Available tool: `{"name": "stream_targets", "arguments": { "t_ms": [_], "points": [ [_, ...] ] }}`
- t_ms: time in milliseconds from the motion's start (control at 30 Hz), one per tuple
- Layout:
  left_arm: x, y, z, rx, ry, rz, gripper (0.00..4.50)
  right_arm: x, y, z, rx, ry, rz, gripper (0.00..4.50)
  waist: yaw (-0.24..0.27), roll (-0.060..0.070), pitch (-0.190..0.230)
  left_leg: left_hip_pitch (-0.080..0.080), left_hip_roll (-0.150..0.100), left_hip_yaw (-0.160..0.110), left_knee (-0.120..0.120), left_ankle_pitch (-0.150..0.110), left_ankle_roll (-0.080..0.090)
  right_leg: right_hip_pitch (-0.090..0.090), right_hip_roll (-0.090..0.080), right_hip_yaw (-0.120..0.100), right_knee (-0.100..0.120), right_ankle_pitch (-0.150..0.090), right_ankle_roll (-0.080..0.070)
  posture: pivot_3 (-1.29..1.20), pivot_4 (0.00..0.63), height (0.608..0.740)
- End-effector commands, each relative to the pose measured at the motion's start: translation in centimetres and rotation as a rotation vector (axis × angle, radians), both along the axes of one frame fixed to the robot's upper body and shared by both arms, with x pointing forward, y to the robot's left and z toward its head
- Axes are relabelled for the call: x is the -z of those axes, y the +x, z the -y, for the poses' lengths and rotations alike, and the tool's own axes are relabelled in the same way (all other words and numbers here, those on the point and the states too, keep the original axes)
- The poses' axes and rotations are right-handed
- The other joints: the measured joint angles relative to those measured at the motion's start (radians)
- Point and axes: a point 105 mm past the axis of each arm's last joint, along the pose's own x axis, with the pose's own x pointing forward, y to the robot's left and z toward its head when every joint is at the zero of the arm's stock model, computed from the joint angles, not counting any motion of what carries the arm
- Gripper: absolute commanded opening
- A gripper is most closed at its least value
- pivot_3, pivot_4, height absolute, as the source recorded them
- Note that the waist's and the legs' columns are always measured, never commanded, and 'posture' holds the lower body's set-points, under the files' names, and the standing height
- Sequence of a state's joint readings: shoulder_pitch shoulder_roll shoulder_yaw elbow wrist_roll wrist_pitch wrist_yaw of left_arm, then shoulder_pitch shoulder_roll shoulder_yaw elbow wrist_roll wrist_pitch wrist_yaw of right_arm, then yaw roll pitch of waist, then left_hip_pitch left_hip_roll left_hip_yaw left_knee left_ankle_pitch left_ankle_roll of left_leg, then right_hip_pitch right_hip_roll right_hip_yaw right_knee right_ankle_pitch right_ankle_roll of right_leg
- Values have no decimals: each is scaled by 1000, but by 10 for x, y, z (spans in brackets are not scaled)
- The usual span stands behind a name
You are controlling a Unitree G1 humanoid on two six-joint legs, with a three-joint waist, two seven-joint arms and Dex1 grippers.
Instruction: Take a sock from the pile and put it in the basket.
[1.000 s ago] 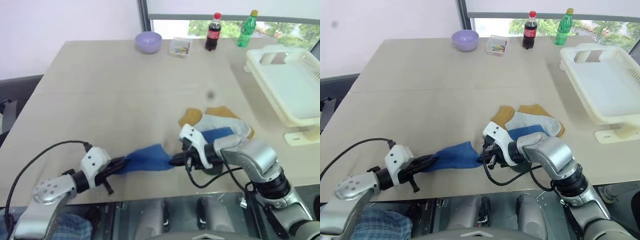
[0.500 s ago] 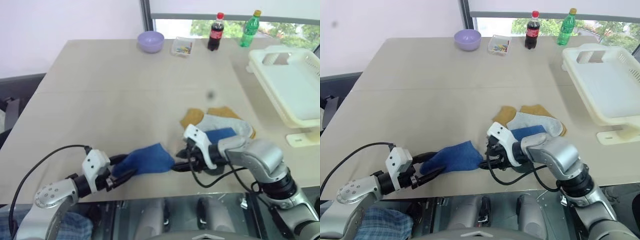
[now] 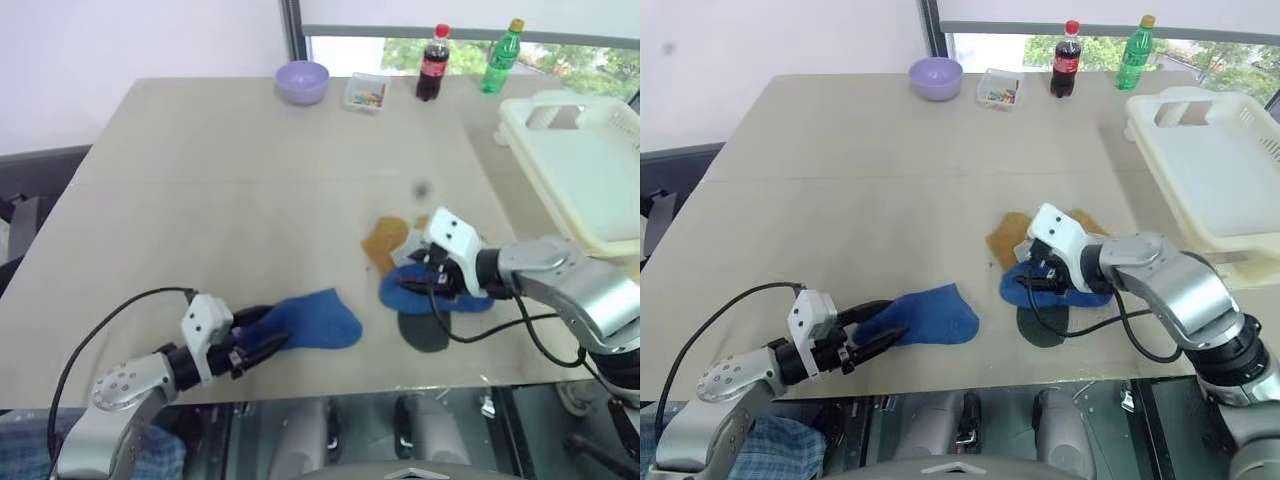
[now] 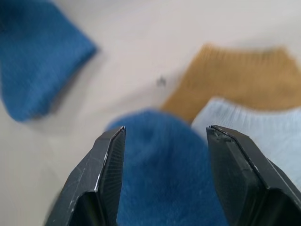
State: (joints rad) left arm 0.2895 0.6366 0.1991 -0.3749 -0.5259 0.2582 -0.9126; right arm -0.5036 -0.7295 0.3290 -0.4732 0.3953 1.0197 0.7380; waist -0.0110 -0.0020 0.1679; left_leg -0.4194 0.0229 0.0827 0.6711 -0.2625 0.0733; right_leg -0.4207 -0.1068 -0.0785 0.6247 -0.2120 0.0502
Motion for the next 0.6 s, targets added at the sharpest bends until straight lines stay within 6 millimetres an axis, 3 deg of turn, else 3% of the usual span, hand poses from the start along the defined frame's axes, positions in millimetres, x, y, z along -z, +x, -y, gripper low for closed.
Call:
{"name": "stream_targets", "arguments": {
  "t_ms": [33,133,233,600],
  "points": [
    [-28,-2,2,44,-34,103,3097,-4,2,-3,-25,16,44,2529,-2,0,0,0,0,0,0,1,-1,0,0,0,0,0,0,0,150,733],
    [-35,-1,-1,45,-21,166,3114,-3,2,-3,-31,21,38,1519,0,0,0,0,0,0,0,2,-3,0,0,0,0,0,0,0,150,733],
    [-38,-5,-3,66,-50,166,3114,-2,3,-1,-38,10,44,24,0,-1,0,0,0,0,0,2,-3,0,1,0,0,0,0,0,150,733],
    [-43,-18,-2,153,-124,157,3114,1,4,2,-54,-7,44,24,0,-1,0,0,0,0,0,2,-2,0,1,0,0,0,0,0,150,733]
  ]
}}
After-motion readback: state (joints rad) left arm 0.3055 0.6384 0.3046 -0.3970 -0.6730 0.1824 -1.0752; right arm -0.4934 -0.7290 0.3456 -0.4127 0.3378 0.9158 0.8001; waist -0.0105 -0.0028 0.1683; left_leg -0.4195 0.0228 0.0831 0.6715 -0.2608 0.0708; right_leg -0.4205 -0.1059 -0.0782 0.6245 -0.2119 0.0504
